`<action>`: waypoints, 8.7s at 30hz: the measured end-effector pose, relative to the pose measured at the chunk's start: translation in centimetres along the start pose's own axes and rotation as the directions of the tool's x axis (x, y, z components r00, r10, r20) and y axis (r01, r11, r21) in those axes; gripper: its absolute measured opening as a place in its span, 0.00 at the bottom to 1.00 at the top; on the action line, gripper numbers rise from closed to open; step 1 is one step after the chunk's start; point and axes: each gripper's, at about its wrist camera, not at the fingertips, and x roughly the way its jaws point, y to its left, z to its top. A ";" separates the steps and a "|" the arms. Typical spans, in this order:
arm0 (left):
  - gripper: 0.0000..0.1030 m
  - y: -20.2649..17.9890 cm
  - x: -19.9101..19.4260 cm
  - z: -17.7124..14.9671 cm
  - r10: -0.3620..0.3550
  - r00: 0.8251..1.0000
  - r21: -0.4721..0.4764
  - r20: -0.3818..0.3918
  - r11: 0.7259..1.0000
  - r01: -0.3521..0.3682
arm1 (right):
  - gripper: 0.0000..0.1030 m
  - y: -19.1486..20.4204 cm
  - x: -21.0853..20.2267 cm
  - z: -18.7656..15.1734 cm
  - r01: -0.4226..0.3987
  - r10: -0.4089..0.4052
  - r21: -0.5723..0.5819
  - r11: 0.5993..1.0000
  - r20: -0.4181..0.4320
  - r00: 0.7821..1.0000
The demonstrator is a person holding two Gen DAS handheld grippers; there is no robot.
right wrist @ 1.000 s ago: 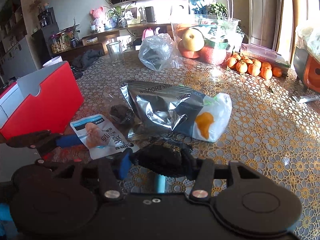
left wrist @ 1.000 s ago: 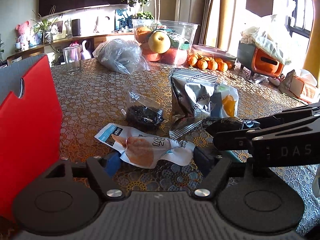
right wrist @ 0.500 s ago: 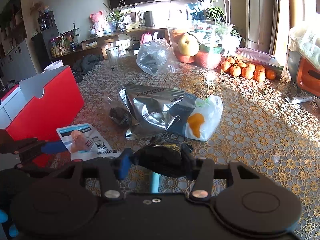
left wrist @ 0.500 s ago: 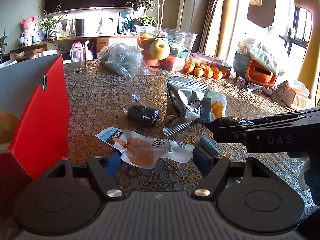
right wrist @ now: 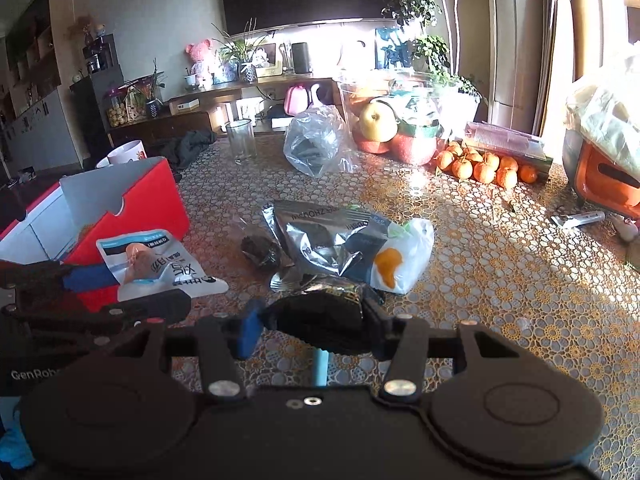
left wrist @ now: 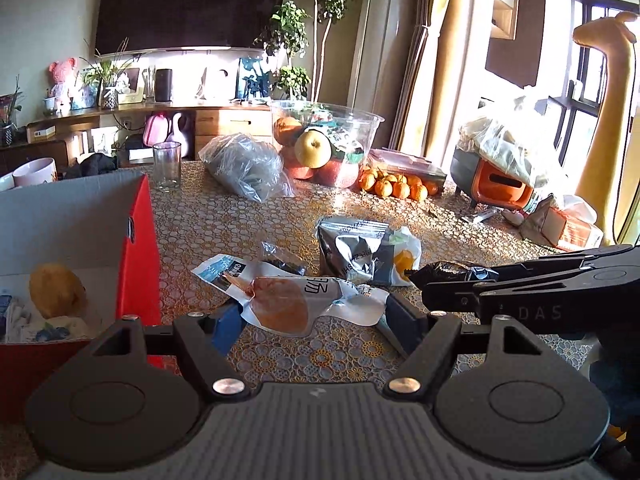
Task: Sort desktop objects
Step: 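Carry the snack packet and black pouch with both grippers over the red box, then lower the packet and pouch into the box and open both grippers, then withdraw both tools from the box toward the teal marker on the table, then grasp the white plastic bag with the right gripper while the left grasps the black wrapped item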
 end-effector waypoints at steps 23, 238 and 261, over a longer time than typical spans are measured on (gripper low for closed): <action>0.73 5.2 -12.1 3.1 0.125 0.977 -0.037 0.171 0.992 -0.121 | 0.50 10.9 -5.8 3.7 -0.111 0.130 -0.172 0.979 0.105 0.986; 0.99 -1.0 11.5 4.3 0.342 0.936 0.030 -0.084 0.940 -0.341 | 0.92 -7.0 3.9 -0.1 0.007 -0.006 -0.016 1.000 0.054 0.998; 0.98 1.9 17.5 2.6 0.286 0.951 -0.040 -0.120 0.956 -0.292 | 0.90 -9.6 12.0 2.4 -0.019 0.018 0.020 1.000 0.038 0.999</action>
